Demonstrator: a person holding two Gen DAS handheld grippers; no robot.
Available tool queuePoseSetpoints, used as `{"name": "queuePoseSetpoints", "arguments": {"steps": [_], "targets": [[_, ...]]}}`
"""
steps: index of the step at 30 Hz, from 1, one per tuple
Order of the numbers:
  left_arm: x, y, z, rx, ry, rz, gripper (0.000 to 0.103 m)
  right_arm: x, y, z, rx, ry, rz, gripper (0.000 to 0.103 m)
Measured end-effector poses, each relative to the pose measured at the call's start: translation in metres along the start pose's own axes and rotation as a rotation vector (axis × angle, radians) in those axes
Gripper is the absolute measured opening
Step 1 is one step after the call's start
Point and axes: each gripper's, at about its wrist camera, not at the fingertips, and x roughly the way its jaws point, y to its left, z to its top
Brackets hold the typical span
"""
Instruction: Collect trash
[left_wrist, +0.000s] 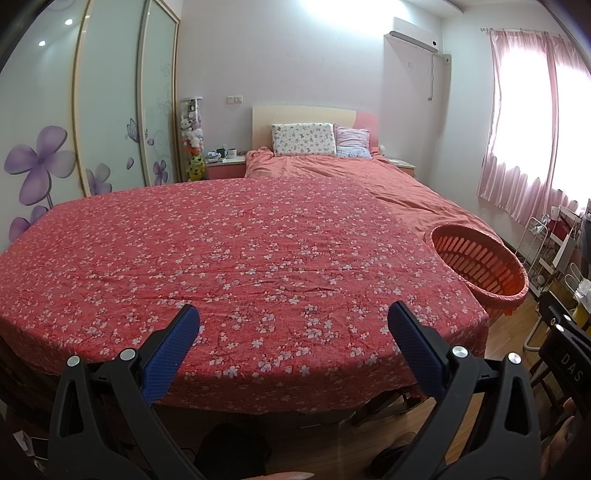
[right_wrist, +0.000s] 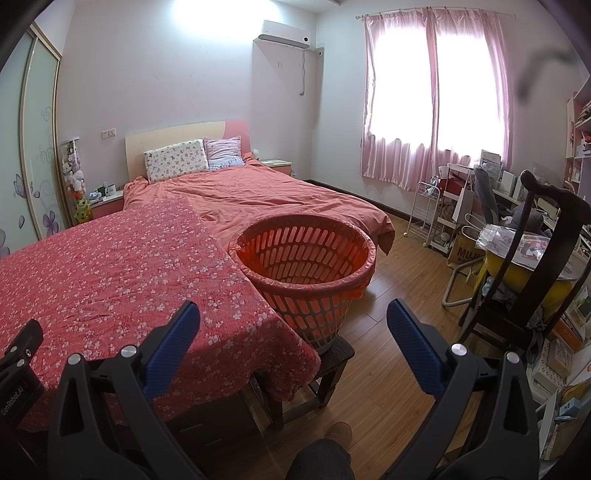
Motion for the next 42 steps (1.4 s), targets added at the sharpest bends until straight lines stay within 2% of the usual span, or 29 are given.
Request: {"name": "queuePoseSetpoints", "arguments": {"steps": [42], "targets": [[0.0007, 0.0077, -0.0022, 0.015, 0.004, 0.008, 0.1, -0.0005, 0.0003, -0.0046, -0.001, 0.005, 0.005, 0.099]]}}
